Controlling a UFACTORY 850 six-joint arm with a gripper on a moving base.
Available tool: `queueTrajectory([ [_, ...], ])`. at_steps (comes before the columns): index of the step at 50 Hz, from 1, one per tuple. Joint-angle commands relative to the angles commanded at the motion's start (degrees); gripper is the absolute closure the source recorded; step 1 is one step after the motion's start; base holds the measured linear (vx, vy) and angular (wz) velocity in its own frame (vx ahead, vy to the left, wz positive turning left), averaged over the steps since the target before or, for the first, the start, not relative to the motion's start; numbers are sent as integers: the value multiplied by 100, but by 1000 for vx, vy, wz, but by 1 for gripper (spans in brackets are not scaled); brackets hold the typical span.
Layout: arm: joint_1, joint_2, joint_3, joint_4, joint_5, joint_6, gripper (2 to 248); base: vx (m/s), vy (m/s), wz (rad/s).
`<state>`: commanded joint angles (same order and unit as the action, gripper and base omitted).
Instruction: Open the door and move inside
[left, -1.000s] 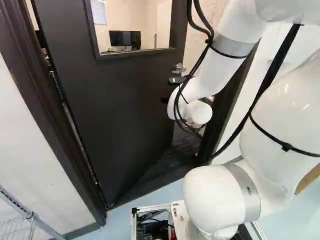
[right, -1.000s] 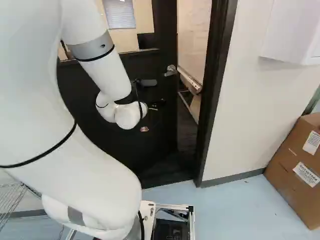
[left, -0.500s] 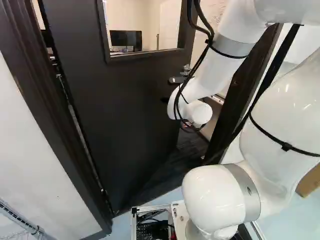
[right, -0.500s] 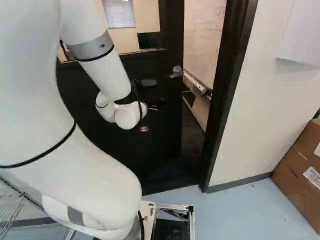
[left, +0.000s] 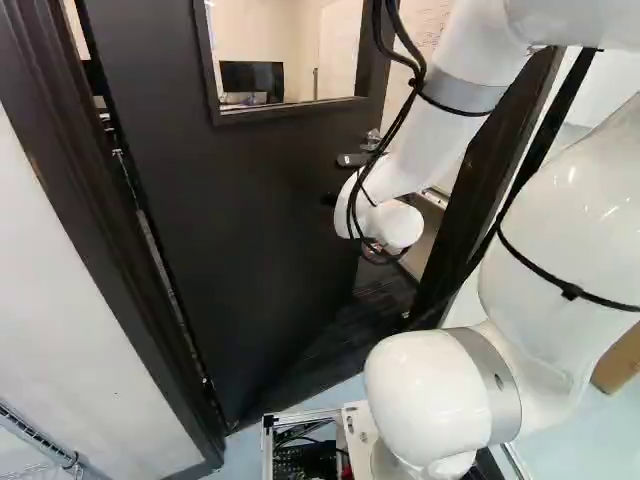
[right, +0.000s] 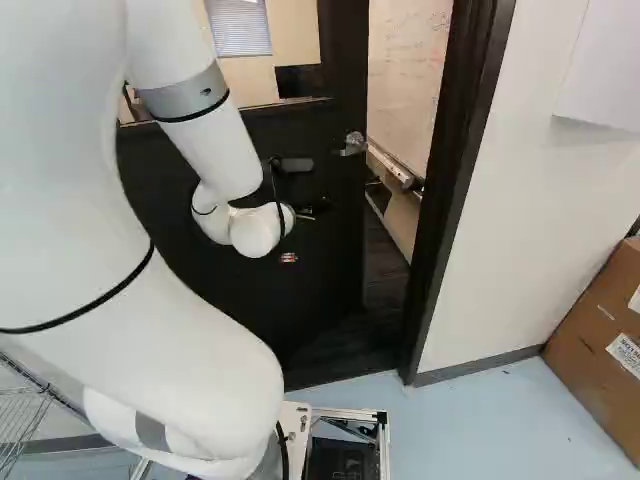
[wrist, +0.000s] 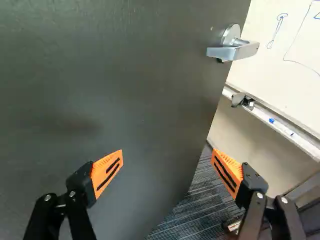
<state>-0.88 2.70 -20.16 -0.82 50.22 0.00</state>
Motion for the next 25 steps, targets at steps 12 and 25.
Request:
queueTrajectory([
  [12, 74, -144, -143, 109, 0, 0, 3, 0, 0, 0],
  [25, 186, -303, -304, 320, 0, 0, 3, 0, 0, 0],
])
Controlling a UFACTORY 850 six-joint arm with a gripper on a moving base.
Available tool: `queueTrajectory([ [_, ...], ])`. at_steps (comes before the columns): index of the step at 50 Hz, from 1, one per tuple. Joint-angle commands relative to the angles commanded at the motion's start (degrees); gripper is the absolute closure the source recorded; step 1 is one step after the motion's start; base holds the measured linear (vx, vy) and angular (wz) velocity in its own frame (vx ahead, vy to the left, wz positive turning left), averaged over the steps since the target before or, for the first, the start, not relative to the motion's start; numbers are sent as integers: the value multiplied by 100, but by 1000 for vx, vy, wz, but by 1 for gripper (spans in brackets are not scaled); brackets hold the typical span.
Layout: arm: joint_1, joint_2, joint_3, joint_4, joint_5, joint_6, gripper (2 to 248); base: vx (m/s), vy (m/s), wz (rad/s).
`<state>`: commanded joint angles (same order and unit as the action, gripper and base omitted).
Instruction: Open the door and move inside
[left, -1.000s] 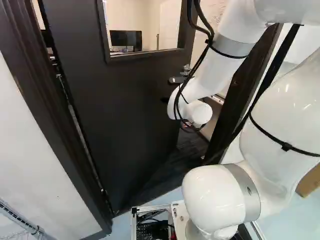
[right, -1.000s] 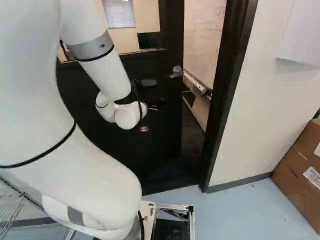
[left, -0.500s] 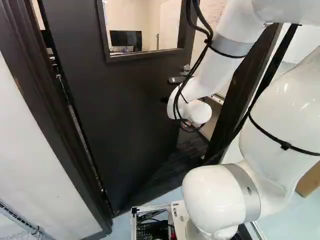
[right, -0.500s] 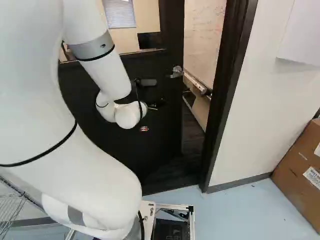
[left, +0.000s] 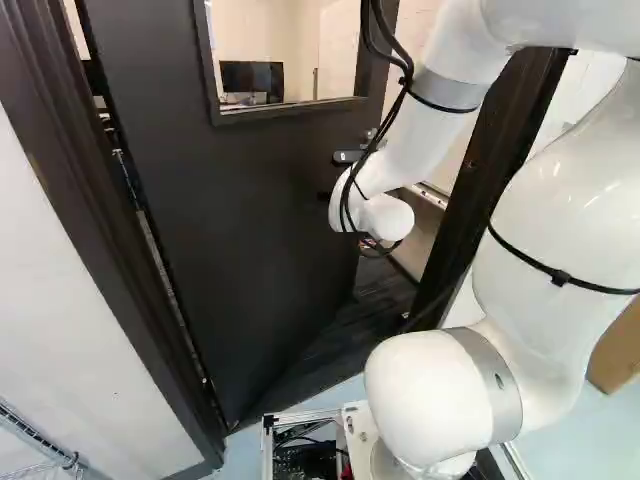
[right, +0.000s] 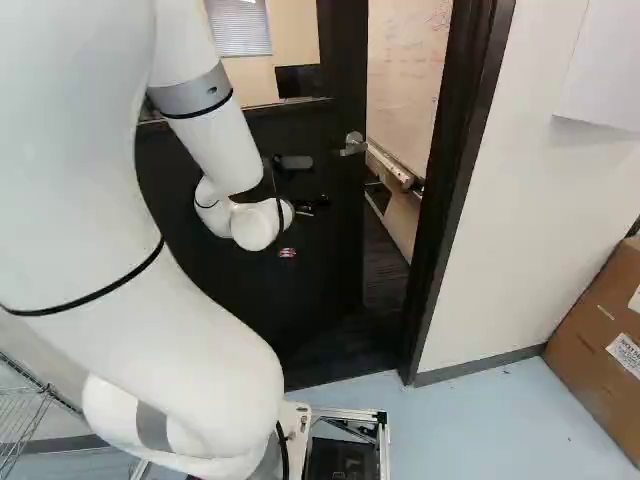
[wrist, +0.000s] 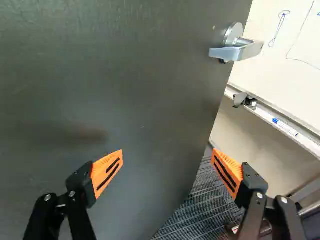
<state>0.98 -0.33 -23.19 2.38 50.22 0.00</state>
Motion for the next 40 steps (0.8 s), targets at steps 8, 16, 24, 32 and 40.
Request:
queueTrajectory([
  [8, 81, -67, -69, 141, 0, 0, 3, 0, 0, 0],
  [16, 165, -124, -127, 283, 0, 0, 3, 0, 0, 0],
  [24, 254, -174, -179, 424, 0, 0, 3, 0, 0, 0],
  [32, 346, -222, -229, 566, 0, 0, 3, 0, 0, 0],
  [40, 441, -270, -279, 699, 0, 0, 3, 0, 0, 0],
])
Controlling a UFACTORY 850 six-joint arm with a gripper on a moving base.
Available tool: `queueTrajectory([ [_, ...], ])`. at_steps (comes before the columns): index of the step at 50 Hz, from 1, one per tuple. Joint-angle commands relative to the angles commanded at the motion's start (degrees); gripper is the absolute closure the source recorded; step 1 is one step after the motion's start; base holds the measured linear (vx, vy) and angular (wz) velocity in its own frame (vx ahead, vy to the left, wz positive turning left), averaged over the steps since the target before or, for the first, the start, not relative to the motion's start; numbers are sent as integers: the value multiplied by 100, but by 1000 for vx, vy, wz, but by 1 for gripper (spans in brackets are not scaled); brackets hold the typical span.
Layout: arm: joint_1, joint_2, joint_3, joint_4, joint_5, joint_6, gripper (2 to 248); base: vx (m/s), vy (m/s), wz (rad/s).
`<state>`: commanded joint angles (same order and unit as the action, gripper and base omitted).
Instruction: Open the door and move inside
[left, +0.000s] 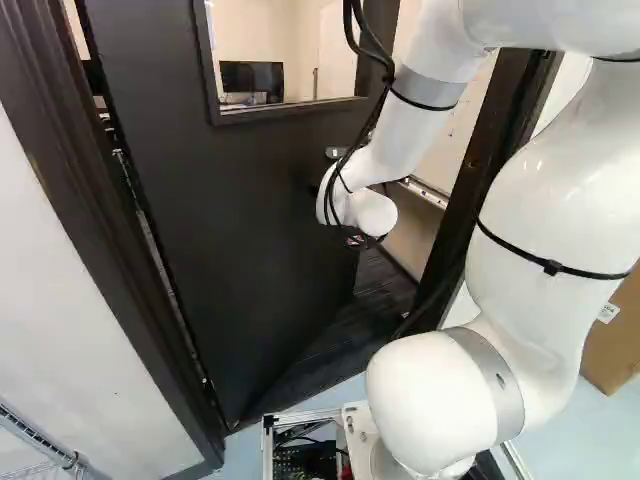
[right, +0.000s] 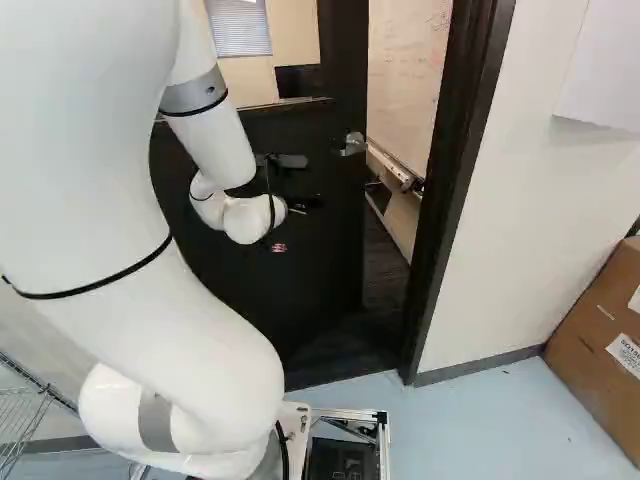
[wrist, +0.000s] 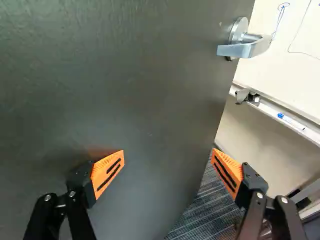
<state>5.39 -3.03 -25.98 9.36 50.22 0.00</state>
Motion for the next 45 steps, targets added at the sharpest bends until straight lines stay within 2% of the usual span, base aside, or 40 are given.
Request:
queueTrajectory([
  [29, 377, -109, -116, 359, 0, 0, 3, 0, 0, 0],
  [45, 601, -140, -149, 399, 0, 0, 3, 0, 0, 0],
])
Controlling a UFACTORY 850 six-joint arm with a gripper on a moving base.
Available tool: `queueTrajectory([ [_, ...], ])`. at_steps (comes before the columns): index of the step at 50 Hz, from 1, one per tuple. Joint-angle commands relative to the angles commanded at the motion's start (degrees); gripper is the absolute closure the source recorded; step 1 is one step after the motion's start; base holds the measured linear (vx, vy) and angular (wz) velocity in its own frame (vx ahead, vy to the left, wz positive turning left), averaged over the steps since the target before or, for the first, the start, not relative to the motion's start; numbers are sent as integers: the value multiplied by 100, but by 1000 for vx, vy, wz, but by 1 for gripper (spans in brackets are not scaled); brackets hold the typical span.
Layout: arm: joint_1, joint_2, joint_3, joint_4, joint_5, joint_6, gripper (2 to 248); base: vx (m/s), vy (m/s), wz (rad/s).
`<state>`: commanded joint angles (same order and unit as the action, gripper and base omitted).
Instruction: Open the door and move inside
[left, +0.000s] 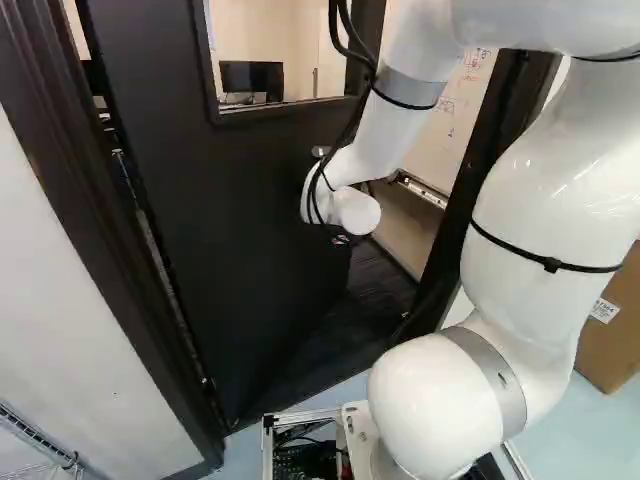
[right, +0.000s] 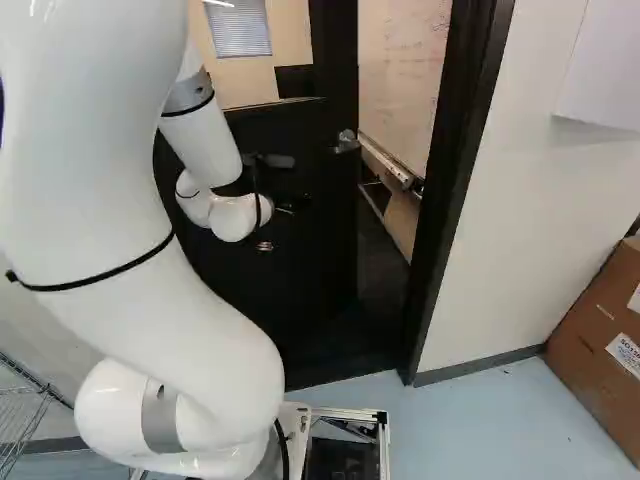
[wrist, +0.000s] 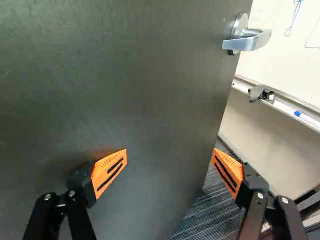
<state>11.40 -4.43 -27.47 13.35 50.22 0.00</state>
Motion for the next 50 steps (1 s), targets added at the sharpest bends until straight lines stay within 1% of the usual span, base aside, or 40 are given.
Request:
queueTrajectory([
  [26, 355, -79, -85, 0, 0, 0, 3, 0, 0, 0],
  [50, 635, -232, -251, 0, 0, 0, 3, 0, 0, 0],
])
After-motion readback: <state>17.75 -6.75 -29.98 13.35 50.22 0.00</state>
